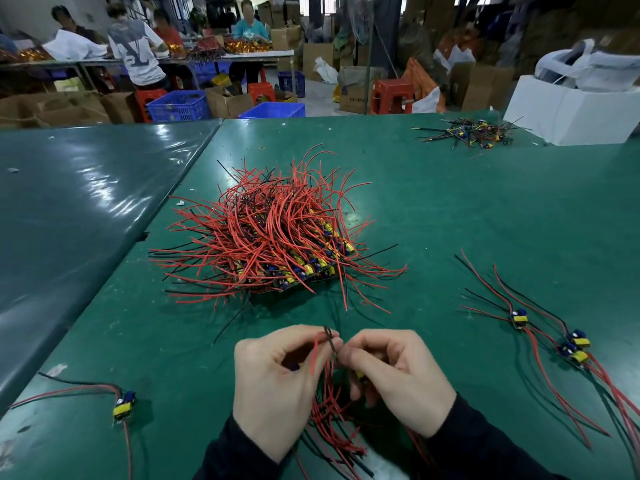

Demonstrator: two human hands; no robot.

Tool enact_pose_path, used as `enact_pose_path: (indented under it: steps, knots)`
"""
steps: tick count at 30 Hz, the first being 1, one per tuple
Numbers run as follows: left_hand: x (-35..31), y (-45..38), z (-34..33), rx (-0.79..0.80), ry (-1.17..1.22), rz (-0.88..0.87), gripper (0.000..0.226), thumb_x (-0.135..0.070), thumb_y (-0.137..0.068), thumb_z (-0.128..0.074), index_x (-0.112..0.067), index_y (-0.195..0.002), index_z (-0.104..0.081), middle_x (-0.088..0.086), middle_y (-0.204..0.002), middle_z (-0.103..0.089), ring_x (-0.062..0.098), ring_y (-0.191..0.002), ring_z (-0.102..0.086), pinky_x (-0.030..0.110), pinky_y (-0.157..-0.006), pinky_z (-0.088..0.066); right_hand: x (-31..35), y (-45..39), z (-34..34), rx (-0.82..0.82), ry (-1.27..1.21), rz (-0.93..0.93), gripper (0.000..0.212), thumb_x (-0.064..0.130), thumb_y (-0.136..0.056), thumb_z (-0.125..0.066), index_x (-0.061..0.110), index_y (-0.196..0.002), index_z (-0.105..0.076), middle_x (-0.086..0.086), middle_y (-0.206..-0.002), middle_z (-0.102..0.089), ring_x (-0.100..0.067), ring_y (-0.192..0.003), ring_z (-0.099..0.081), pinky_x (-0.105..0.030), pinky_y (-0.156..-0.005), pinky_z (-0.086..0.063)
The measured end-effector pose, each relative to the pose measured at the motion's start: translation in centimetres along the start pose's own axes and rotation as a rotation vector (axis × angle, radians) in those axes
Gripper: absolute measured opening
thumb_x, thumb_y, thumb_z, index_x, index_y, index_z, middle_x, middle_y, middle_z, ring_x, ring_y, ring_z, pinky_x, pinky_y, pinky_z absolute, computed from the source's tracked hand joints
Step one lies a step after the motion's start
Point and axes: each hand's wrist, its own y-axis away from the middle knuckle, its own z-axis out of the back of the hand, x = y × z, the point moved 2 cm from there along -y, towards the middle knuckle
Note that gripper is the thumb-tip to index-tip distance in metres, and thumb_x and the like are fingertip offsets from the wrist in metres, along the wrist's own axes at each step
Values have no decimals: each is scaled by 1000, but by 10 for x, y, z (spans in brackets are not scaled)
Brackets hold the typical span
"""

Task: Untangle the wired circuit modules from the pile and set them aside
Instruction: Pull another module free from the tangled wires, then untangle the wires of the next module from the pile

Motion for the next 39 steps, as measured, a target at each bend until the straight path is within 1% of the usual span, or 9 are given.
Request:
enact_pose_path:
  steps: [2,5,11,15,20,26,31,35,39]
  knots:
    - [2,-1,-1,6,43,58,6,-12,-65,-79,-16,-64,-74,-8,-68,-73,7,-63,-69,15,-62,-52,0,1,1,-21,30,35,21,12,-85,-64,13,-65,-66,-3,-46,-57,-12,-40,-45,-20,-42,-36]
    - [7,-5,0,22,355,328,12,-11,-59,-79,-4,-66,-73,11,-66,-72,16,-60,-68,21,-59,-54,2,4,-3,18,57,110,16,21,-80,-63,14,-65,-64,-2,-48,-57,-10,-43,-48,-19,-46,-38]
    - [6,-5,-1,47,308,302,7,3,-65,-76,-4,-65,-73,12,-65,-71,16,-59,-66,22,-58,-53,-1,4,-6,39,91,143,15,22,-78,-60,17,-64,-62,-2,-47,-56,-8,-42,-48,-16,-48,-37]
    - [9,-6,-3,128,584,535,18,-8,-58,-73,-5,-75,-77,21,-77,-72,20,-66,-70,21,-60,-55,-2,1,-3,-48,23,141,16,23,-77,-61,13,-64,-64,-2,-46,-55,-13,-43,-50,-17,-45,-37]
    - [5,-6,-3,82,496,446,23,-13,-54,-77,-4,-75,-76,20,-76,-73,24,-71,-71,23,-67,-56,-3,-1,-3,-55,-24,112,19,16,-81,-62,13,-62,-63,-1,-45,-54,-13,-41,-49,-17,-42,-35]
    - [6,-13,8,-75,603,452,20,-20,-56,-74,-7,-72,-75,21,-70,-71,26,-68,-70,27,-65,-57,1,4,-11,24,-33,108,16,24,-76,-61,16,-62,-64,-2,-45,-55,-14,-42,-48,-19,-43,-36]
    - [4,-15,11,-17,744,563,14,-19,-65,-66,-9,-70,-75,15,-71,-71,23,-67,-71,24,-64,-57,2,6,-10,31,4,153,18,21,-79,-62,11,-64,-62,-1,-47,-56,-11,-43,-49,-18,-46,-37]
    - [9,-20,18,-80,858,645,17,-15,-71,-59,-7,-63,-71,8,-58,-63,19,-54,-66,26,-62,-59,2,9,-17,85,86,224,17,22,-83,-63,17,-67,-63,1,-50,-58,-8,-46,-49,-19,-51,-40]
    - [7,-23,21,-107,982,683,23,-19,-75,-57,-9,-59,-71,6,-57,-61,16,-53,-64,33,-68,-60,9,11,-14,59,152,306,14,22,-86,-64,19,-72,-65,0,-55,-62,-5,-50,-54,-20,-54,-44]
